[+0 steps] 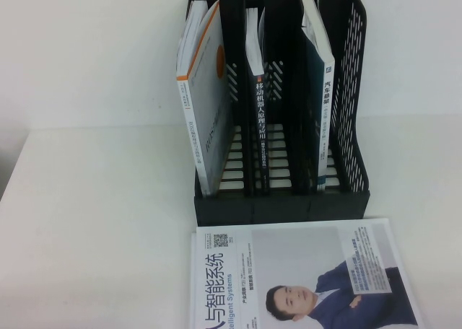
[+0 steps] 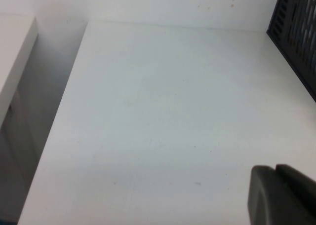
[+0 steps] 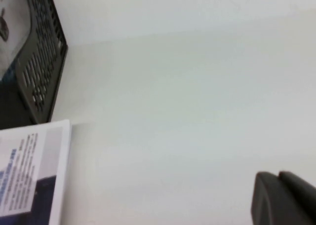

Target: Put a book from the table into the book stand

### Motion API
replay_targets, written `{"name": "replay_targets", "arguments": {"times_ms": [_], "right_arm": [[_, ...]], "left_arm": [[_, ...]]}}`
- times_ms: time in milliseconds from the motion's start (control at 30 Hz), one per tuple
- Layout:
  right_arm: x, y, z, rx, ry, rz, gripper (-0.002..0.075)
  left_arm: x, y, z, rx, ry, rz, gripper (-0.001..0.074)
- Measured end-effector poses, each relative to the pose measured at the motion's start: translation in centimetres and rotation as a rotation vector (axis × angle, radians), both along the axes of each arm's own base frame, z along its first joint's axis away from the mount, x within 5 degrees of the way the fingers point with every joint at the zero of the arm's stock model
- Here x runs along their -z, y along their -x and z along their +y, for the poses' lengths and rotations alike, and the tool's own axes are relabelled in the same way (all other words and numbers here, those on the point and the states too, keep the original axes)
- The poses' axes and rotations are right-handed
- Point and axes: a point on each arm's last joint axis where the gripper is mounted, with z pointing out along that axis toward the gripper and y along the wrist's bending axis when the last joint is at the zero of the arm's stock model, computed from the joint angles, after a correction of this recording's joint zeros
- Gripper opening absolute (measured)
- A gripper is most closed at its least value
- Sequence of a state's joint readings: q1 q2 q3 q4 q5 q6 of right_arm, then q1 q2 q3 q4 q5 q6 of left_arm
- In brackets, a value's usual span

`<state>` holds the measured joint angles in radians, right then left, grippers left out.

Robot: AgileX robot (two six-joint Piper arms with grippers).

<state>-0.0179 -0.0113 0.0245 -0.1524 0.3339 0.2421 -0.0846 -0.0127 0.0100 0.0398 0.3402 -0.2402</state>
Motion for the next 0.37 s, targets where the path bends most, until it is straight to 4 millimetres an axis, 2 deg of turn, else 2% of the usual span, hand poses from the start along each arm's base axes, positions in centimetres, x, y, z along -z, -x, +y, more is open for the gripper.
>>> {"name": "replay_targets", "arguments": {"times_ms": [367], "right_arm": [[-0.01,0.04,-0.01,0.000,0.006,0.010,-0.0003]], "left_arm": [[0.00,0.00,0.00,0.000,0.000,0.000,-0.0003]]}}
